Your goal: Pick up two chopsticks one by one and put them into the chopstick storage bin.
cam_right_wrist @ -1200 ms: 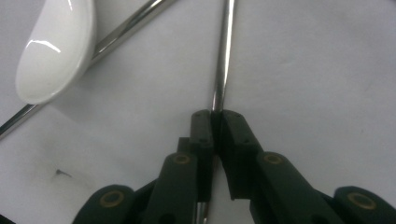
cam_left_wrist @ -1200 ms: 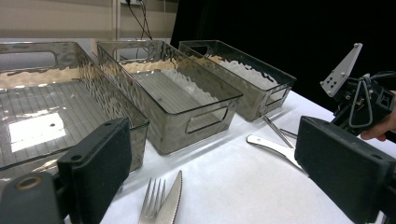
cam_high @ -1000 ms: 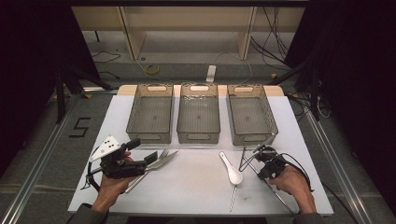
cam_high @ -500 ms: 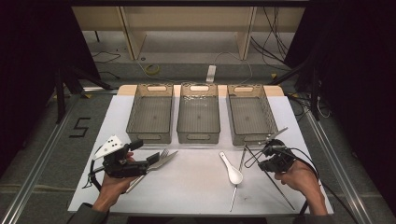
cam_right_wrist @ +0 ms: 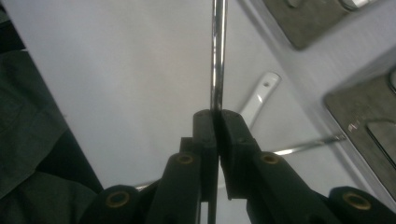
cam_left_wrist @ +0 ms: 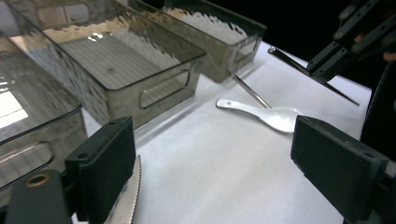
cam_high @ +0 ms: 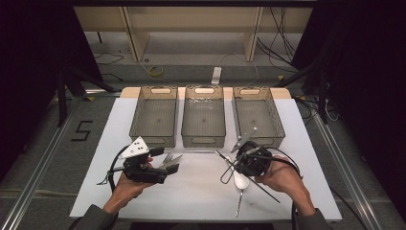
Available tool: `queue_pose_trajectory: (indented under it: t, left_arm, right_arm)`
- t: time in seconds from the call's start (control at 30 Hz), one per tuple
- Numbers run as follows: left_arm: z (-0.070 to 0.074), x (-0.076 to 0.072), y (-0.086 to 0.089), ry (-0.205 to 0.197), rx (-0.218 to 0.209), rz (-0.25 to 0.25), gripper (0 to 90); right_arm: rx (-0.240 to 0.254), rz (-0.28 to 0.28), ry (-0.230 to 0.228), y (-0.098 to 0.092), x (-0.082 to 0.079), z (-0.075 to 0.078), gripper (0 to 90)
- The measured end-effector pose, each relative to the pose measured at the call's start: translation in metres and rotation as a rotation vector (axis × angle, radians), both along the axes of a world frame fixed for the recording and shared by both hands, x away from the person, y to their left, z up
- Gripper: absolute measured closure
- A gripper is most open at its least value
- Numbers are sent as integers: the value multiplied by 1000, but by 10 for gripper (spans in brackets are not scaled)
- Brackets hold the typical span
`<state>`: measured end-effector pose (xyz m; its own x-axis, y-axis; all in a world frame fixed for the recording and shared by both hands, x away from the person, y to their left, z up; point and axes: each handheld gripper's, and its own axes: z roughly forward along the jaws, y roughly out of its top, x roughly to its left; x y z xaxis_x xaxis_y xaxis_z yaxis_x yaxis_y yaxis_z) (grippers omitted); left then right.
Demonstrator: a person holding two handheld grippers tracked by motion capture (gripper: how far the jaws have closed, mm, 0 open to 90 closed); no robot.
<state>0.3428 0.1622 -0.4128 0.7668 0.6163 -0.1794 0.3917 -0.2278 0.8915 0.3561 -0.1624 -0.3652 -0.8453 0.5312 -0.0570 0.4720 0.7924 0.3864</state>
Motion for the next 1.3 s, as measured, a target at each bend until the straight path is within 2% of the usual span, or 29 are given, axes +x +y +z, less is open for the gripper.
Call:
queue_pose_trajectory:
  t: [0.07, 0.1, 0.13, 0.17, 0.3, 0.4, 0.5, 0.6, 0.67, 0.9, 1.07, 1.1, 1.3]
  left_arm:
    - [1, -1, -5, -15, 21, -13, 147]
    - [1, -1, -7, -17, 31, -25, 151]
    - [1, -1, -9, -23, 42, -33, 151]
    - [2, -2, -12, -27, 49, -40, 157]
    - [2, -2, -23, -41, 117, -90, 162]
    - [-1, -3, -35, -25, 134, -139, 165]
    - [-4, -3, -45, -16, 160, -177, 164]
    - [-1, -4, -48, -26, 153, -210, 182]
    - [2, -4, -51, -36, 161, -230, 237]
    - [7, -5, -59, -59, 282, -322, 354]
    - [10, -4, -62, -54, 326, -379, 422]
    - [9, -4, -63, -62, 338, -387, 443]
    - [7, -7, -66, -61, 396, -447, 527]
  right_arm:
    - [-8, 36, 1, 9, -3, -2, 861]
    - [-16, 72, 7, 18, -6, -4, 861]
    - [-16, 72, 7, 18, -6, -4, 861]
    - [-29, 112, 9, 25, -8, -7, 861]
    - [-41, 140, 14, 37, -12, -10, 861]
    - [-27, 184, 15, 44, -15, -9, 862]
    - [-20, 192, 19, 48, -16, -10, 863]
    - [-11, 203, 28, 51, -17, -11, 863]
    - [-16, 214, 27, 53, -19, -13, 863]
    - [-41, 241, 34, 58, -21, -16, 862]
    - [-41, 262, 36, 62, -23, -20, 862]
    - [-56, 272, 42, 64, -23, -21, 862]
    - [-49, 291, 43, 67, -25, -25, 862]
